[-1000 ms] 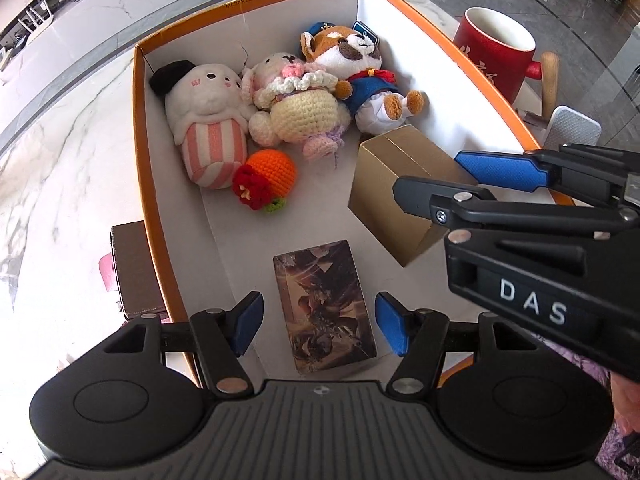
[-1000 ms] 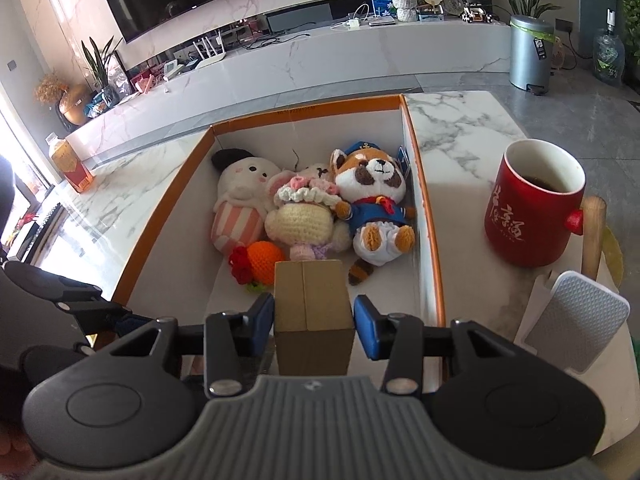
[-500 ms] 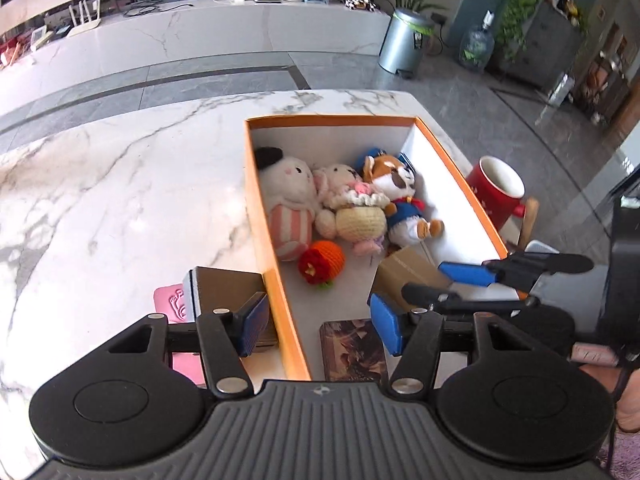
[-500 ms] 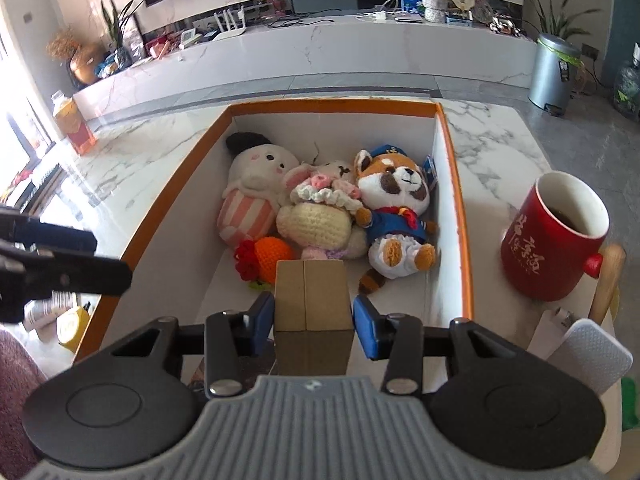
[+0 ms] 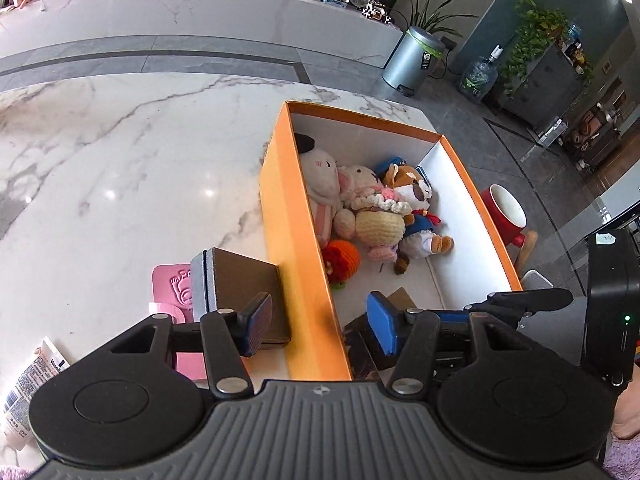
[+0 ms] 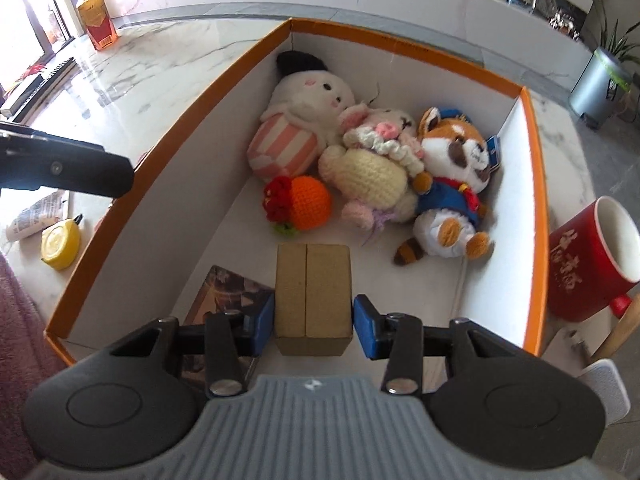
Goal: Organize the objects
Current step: 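Open the left tool to drop the card while the right tool lowers the cardboard box, then open the right tool to release the cardboard box in the orange box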
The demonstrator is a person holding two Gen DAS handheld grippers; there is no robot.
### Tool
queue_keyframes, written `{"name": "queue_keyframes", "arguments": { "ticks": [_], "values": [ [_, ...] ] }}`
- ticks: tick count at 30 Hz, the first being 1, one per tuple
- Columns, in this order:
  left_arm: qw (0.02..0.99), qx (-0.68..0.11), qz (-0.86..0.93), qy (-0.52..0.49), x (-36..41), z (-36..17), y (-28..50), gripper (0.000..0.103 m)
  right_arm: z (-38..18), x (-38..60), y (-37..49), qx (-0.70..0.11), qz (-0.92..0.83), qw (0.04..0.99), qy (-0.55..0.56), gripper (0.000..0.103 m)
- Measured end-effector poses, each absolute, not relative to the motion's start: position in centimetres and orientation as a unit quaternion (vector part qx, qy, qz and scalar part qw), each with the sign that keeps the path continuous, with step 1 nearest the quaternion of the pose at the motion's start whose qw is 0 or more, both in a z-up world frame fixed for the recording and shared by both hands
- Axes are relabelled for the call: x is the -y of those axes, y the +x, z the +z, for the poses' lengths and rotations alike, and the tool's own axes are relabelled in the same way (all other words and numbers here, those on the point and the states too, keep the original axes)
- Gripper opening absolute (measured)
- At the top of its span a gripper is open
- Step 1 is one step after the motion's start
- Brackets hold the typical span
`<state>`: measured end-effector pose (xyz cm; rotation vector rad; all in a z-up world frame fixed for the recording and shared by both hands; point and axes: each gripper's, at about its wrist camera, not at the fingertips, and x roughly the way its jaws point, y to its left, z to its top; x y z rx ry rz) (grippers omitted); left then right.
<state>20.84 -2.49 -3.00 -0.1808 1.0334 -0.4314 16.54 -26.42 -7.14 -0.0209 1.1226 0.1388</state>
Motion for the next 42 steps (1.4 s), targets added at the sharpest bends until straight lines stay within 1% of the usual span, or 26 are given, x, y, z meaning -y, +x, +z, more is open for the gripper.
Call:
{"name": "queue_keyframes", "arguments": {
  "ticks": [7, 12, 13, 16, 18, 19, 20, 21, 22, 23, 25, 27, 29, 31, 32, 34, 35, 42],
  "values": [
    [0.839, -0.49, -0.213, -0.1, 2.0, -3.4, 21.0, 0.062, -6.9, 26.0, 16.5, -0.554, 0.069, 0.829, 0.013, 0.045],
    [0.838, -0.491, -0.216, -0.103, 2.0, -3.5, 21.0, 0.061, -6.8, 25.1, 16.0, -0.579, 0.082, 0.811, -0.032, 0.045],
    [0.837, -0.491, -0.217, -0.103, 2.1, -3.5, 21.0, 0.061, -6.7, 25.2, 16.0, -0.582, 0.08, 0.809, -0.027, 0.045],
    [0.836, -0.492, -0.219, -0.104, 2.2, -3.5, 20.9, 0.06, -6.8, 26.2, 16.5, -0.604, 0.079, 0.793, 0.015, 0.045],
    [0.835, -0.493, -0.221, -0.108, 2.3, -3.5, 21.0, 0.06, -6.8, 27.8, 17.2, -0.623, 0.083, 0.772, 0.095, 0.044],
    [0.834, -0.493, -0.221, -0.109, 2.3, -3.5, 21.0, 0.059, -7.0, 28.7, 17.4, -0.634, 0.082, 0.757, 0.134, 0.023],
    [0.833, -0.494, -0.222, -0.11, 2.4, -3.5, 21.0, 0.059, -7.1, 29.7, 17.6, -0.639, 0.083, 0.743, 0.18, 0.018],
    [0.833, -0.494, -0.223, -0.111, 2.4, -3.6, 21.1, 0.059, -7.2, 30.5, 17.7, -0.64, 0.086, 0.733, 0.213, 0.014],
    [0.832, -0.495, -0.223, -0.112, 2.5, -3.6, 21.1, 0.059, -7.3, 30.9, 17.8, -0.644, 0.09, 0.723, 0.233, 0.007],
    [0.833, -0.494, -0.224, -0.112, 2.5, -3.5, 21.1, 0.059, -7.2, 30.9, 17.8, -0.645, 0.091, 0.722, 0.233, 0.006],
    [0.833, -0.494, -0.223, -0.112, 2.5, -3.5, 21.0, 0.059, -6.8, 30.4, 17.5, -0.64, 0.085, 0.737, 0.201, 0.007],
    [0.833, -0.495, -0.222, -0.112, 2.5, -3.5, 21.1, 0.059, -6.4, 29.7, 17.2, -0.632, 0.081, 0.752, 0.17, 0.013],
    [0.833, -0.495, -0.22, -0.112, 2.5, -3.5, 21.1, 0.059, -6.4, 29.2, 17.0, -0.627, 0.075, 0.759, 0.156, 0.026],
    [0.832, -0.496, -0.219, -0.112, 2.5, -3.5, 21.1, 0.059, -6.4, 28.8, 17.0, -0.623, 0.073, 0.766, 0.139, 0.033],
    [0.832, -0.497, -0.219, -0.112, 2.5, -3.5, 21.1, 0.059, -6.3, 28.5, 17.0, -0.62, 0.071, 0.771, 0.129, 0.043],
    [0.832, -0.497, -0.218, -0.112, 2.5, -3.5, 21.1, 0.059, -6.2, 28.1, 17.1, -0.613, 0.072, 0.779, 0.112, 0.053],
    [0.832, -0.498, -0.218, -0.113, 2.4, -3.5, 21.1, 0.059, -6.2, 27.9, 17.3, -0.611, 0.072, 0.781, 0.104, 0.055],
    [0.832, -0.497, -0.218, -0.114, 2.4, -3.6, 21.1, 0.059, -7.4, 26.4, 18.1, -0.616, 0.077, 0.781, 0.072, 0.056]
  ]
}}
